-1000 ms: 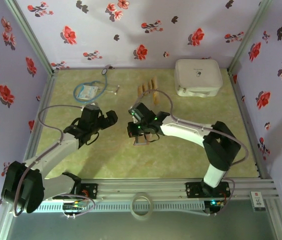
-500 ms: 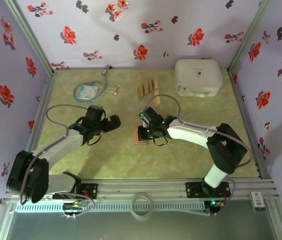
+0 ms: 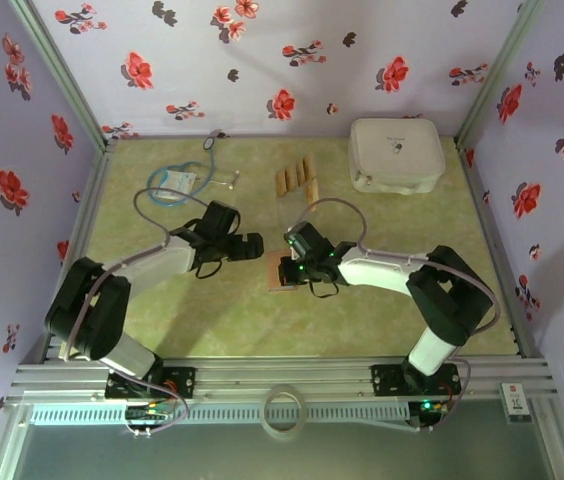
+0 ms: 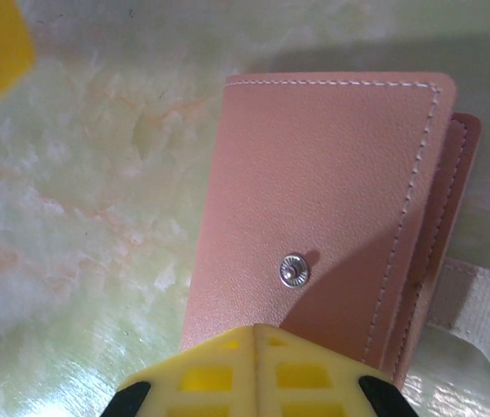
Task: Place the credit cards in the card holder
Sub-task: Close the card holder at the center of the table.
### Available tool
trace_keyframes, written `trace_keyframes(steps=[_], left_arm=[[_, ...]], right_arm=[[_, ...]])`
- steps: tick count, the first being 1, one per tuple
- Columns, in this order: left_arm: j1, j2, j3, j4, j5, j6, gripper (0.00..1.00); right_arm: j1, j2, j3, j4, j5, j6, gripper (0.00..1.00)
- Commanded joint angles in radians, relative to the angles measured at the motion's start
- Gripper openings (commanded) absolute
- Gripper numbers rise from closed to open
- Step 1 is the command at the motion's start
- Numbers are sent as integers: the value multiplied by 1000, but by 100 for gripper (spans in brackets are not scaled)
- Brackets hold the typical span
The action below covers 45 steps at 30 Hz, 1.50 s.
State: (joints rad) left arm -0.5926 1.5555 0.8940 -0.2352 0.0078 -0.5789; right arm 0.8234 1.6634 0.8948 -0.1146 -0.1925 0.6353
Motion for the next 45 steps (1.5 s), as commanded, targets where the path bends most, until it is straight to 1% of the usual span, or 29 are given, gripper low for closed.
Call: trace_keyframes(steps=[1, 9, 25, 29, 33, 34, 38, 41, 45], left_arm=[[-31, 42, 51, -37, -45, 68, 100], [-78, 120, 91, -29, -64, 88, 100], [-109, 180, 68, 51, -63, 94, 100], [-109, 205, 60, 53, -93, 79, 100], [-108, 216, 48, 50, -127, 61, 100], [-110, 217, 45, 49, -130, 58, 100], [-109, 222, 36, 55, -139, 48, 100], [-108, 222, 28, 59, -146, 42, 100], [-109, 221, 22, 60, -155, 40, 100]], right_arm=[[-14, 29, -27, 57, -24, 13, 0], [-26, 53, -48, 92, -41, 19, 0], [-27, 60, -59, 121, -52, 33, 0], [-32, 39, -54, 102, -55, 25, 0], [-60, -45, -57, 61, -63, 20, 0], [-68, -72, -58, 45, -58, 17, 2], [-108, -182, -51, -56, -2, -6, 17], [-125, -211, -19, -150, 55, -35, 28], [-127, -177, 40, -250, 101, -72, 34]])
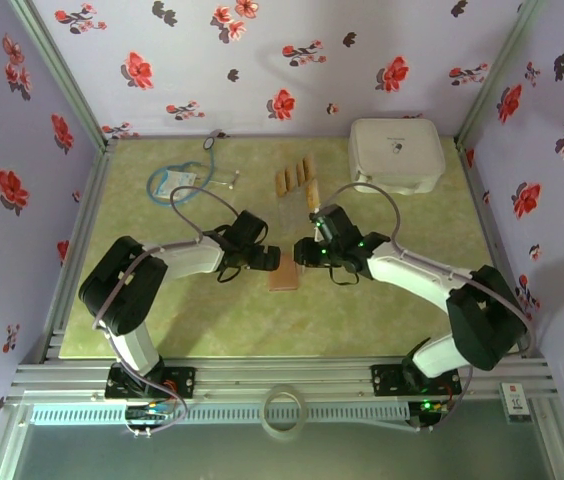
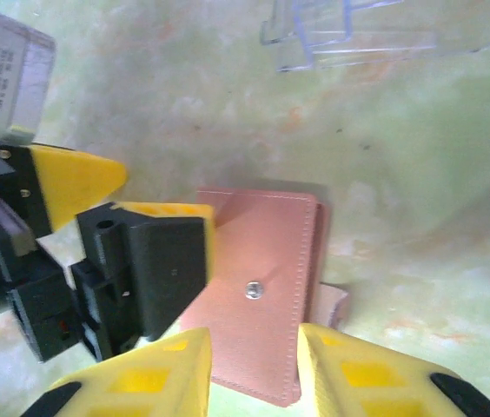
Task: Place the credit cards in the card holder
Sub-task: Close the card holder at the center of the table, then close the button on the card holder.
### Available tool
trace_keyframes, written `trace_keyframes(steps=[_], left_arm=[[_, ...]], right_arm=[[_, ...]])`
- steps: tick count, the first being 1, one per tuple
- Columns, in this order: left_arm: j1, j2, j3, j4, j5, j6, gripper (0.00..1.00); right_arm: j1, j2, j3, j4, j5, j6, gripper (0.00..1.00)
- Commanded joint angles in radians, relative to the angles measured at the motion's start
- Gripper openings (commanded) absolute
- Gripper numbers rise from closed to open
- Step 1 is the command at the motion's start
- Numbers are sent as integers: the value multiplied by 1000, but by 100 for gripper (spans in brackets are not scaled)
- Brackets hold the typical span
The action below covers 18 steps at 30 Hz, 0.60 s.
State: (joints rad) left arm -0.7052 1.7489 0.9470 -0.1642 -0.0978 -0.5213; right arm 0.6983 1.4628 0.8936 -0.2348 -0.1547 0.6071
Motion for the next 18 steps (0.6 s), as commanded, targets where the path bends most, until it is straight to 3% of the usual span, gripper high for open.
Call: trace_keyframes(steps=[1, 7, 18], left_arm=[[3, 28, -33, -10, -51, -18, 100], [2, 23, -43, -8, -63, -19, 100], [2, 27, -60, 6, -66, -19, 100]], right_arm=[[-2, 39, 58, -143, 68, -49, 34], [-2, 121, 128, -185, 62, -79, 34], [-1, 200, 163, -195, 58, -95, 24]])
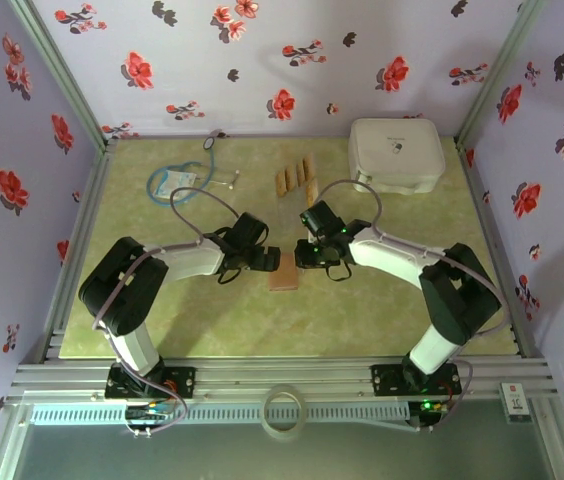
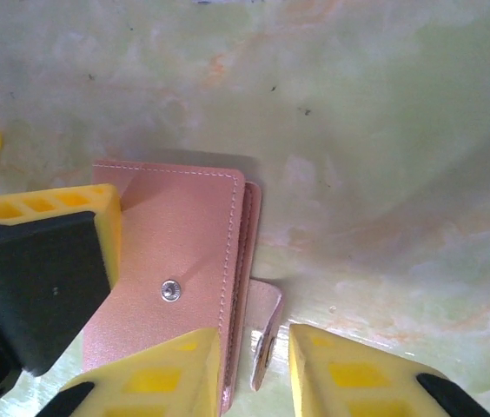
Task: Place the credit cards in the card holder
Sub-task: Close the button on the card holder.
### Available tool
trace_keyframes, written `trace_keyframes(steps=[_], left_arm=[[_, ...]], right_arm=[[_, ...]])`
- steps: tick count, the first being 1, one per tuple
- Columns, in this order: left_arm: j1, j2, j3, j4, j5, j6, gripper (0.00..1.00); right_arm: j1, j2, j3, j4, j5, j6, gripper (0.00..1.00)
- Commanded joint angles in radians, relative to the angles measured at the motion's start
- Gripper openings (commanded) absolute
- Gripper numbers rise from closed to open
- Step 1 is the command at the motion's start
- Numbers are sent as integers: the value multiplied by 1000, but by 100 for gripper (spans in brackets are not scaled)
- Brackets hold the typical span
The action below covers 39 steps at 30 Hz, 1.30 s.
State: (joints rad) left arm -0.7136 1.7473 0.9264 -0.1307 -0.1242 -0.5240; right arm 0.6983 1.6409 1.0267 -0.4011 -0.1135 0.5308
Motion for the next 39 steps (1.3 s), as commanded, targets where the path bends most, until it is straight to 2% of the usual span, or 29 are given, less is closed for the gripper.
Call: trace_keyframes(steps=[1, 12, 18, 28, 39], left_arm=[[10, 29, -39, -25, -40, -16, 100], [11, 38, -37, -21, -40, -19, 100], [9, 41, -35, -20, -39, -22, 100], [7, 41, -37, -20, -38, -18, 100], [6, 46, -38, -16, -38, -15, 100]], right_arm=[[0, 26, 29, -30, 18, -21, 22], [-2, 20, 13, -19, 17, -19, 0], [-2, 11, 3, 13, -22, -4, 0], [0, 53, -17, 165, -166, 88, 0], [9, 116, -12, 215, -187, 111, 0]])
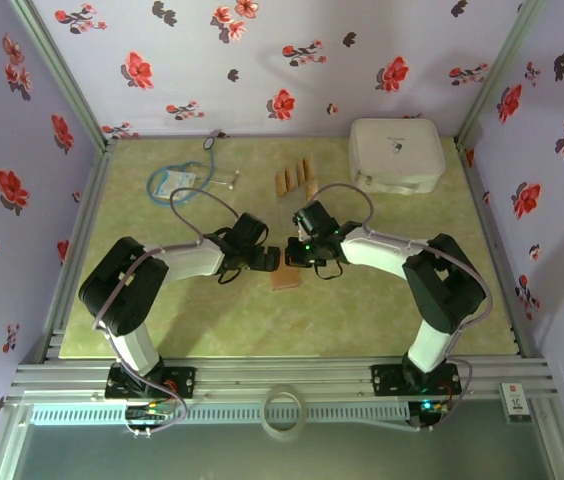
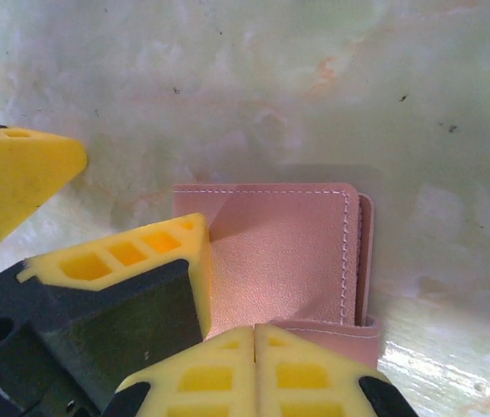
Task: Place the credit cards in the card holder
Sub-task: Close the button on the card holder.
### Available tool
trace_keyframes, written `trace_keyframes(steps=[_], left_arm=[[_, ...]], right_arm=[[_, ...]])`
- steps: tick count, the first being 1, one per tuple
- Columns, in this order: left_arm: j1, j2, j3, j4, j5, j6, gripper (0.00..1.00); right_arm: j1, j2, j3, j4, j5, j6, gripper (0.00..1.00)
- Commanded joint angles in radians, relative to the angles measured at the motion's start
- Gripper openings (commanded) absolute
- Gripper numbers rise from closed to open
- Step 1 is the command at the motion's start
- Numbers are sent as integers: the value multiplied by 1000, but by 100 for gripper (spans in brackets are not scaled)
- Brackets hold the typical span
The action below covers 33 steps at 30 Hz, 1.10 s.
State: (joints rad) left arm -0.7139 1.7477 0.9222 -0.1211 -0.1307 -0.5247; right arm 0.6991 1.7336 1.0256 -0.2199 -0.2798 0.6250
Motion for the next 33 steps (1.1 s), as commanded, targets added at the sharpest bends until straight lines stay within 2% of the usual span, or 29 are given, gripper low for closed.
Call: trace_keyframes(steps=[1, 22, 33], left_arm=[[8, 45, -33, -25, -33, -15, 100], [8, 49, -32, -23, -33, -15, 100], [8, 50, -32, -25, -33, -17, 100]], right_arm=[[8, 28, -9, 34, -21, 17, 0], [13, 70, -54, 56, -12, 15, 0], [47, 110, -84, 64, 2, 22, 0]])
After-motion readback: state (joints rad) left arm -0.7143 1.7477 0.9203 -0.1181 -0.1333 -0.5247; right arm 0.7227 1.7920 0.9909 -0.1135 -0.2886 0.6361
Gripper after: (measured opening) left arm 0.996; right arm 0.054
